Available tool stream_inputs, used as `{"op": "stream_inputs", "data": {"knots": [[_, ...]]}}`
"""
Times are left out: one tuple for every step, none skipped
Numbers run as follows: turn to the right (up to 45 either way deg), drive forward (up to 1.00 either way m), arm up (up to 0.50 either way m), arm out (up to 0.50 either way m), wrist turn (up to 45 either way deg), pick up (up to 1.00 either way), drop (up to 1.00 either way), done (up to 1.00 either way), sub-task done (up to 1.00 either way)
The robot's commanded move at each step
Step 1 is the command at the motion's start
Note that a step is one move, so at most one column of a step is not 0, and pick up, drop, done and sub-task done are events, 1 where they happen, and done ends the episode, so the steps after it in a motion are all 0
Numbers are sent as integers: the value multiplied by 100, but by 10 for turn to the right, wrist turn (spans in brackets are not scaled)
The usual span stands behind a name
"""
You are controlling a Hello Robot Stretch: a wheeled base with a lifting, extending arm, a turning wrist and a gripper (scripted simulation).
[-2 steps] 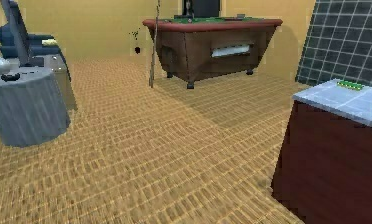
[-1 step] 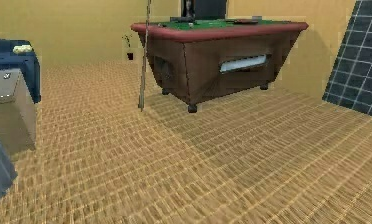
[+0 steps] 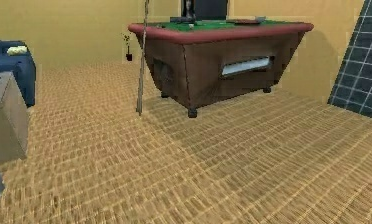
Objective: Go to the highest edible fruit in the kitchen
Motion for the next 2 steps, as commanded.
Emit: {"op": "stream_inputs", "data": {"knots": [[90, 0, 0, 0, 0, 0, 0, 0, 0], [0, 45, 0, 0, 0, 0, 0, 0, 0]]}}
